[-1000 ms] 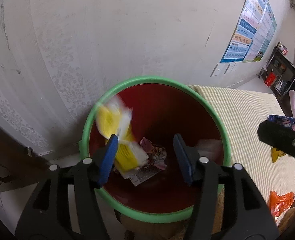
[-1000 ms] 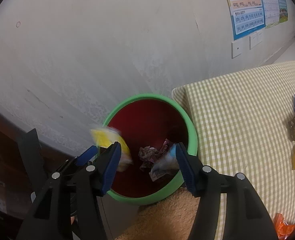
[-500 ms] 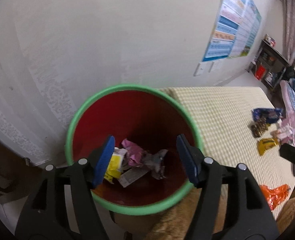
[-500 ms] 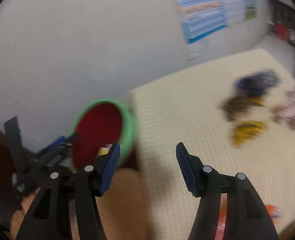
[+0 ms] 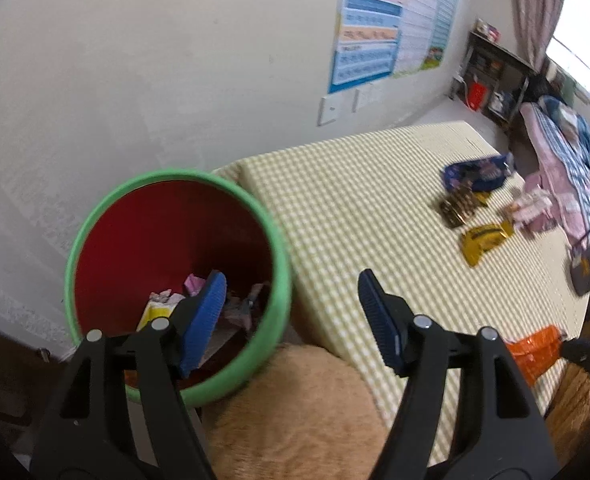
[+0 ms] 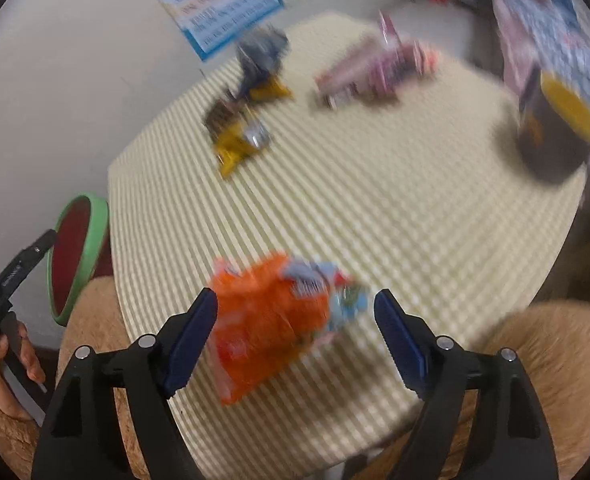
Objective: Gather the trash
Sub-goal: 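Grasp the yellow snack bar wrapper with the left tool while the right tool grasps the orange bag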
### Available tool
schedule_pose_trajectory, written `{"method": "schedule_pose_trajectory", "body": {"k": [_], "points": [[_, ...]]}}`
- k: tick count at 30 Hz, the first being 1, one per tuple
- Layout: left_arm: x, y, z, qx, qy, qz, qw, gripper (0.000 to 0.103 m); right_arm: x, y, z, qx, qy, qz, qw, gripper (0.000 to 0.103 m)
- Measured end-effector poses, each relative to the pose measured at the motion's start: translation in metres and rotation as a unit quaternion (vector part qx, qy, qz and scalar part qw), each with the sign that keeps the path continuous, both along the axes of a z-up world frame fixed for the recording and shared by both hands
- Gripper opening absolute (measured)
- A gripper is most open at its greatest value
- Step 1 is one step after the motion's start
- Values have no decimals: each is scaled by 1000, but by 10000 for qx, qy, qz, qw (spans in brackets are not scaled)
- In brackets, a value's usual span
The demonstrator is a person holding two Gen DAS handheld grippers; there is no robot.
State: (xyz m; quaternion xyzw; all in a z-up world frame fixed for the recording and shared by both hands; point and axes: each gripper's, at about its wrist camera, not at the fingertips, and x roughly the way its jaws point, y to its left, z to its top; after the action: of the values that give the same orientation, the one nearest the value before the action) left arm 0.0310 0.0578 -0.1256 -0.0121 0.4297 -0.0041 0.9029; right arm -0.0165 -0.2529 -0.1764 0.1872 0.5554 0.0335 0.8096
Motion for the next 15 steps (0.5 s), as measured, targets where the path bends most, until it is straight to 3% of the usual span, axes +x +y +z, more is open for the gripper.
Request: {"method": "schedule_pose_trajectory", "body": {"k": [4,5,6,15], "points": [[-2,-27,-1,138,18,-307,9994,68,7,7,-19,355,226,118,9990,74],[-1,-35,-2,140,37,-403,9991,68,10,8,-21,409,211,141,9988,57],[0,-41,-3,131,55,-473,9988,68,14,8,-23,550,206,202,9981,48],[29,-102,-11,-68,168,-1122,9935,68,49,-12,9,495,-738,371,9954,43]]}}
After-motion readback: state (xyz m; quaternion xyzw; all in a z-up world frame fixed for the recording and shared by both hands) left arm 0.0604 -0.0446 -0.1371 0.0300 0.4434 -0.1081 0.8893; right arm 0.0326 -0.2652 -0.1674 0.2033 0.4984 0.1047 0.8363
